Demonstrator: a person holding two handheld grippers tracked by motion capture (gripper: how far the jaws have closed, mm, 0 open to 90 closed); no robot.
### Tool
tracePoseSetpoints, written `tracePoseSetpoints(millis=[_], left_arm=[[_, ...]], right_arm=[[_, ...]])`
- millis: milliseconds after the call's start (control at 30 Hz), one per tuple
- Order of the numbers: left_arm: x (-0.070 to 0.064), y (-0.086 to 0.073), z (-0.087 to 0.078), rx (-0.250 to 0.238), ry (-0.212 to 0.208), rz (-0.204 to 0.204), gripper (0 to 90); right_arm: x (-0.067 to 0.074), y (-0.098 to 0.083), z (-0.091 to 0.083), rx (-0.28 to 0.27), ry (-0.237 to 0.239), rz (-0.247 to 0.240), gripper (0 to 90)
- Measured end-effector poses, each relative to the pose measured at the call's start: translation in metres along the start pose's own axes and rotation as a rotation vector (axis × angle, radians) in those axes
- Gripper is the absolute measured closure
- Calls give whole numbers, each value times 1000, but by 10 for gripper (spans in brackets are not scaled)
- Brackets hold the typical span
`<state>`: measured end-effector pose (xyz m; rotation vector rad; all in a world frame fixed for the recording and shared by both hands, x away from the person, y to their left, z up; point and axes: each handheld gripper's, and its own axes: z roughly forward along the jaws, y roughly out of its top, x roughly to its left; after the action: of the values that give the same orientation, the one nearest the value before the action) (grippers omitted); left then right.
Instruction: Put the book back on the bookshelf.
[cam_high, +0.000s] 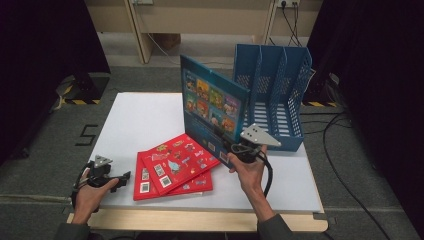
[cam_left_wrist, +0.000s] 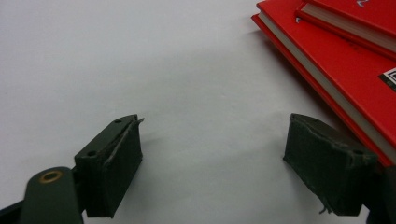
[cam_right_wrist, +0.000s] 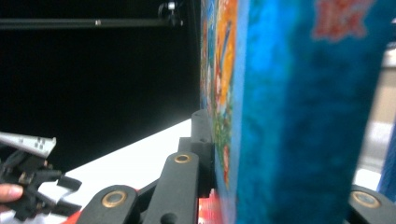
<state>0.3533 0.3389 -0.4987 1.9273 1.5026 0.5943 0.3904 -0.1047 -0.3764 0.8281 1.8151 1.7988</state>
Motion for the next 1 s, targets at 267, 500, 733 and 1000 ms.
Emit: tracePoseSetpoints(millis=[267,500,733,1000], left_arm=[[0,0,0,-3,0,-1,175],[0,0,0,-7,1,-2,175],[0,0,0,-4,2,-1,175],[0,0,0,-4,2,-2,174]], right_arm=[[-18,35,-17,-60,-79,-22,827],[-44,54,-39,-105,-190,-34,826],[-68,64,-53,-114,-300,-42,826],[-86,67,-53,-108,-384,-54,826]])
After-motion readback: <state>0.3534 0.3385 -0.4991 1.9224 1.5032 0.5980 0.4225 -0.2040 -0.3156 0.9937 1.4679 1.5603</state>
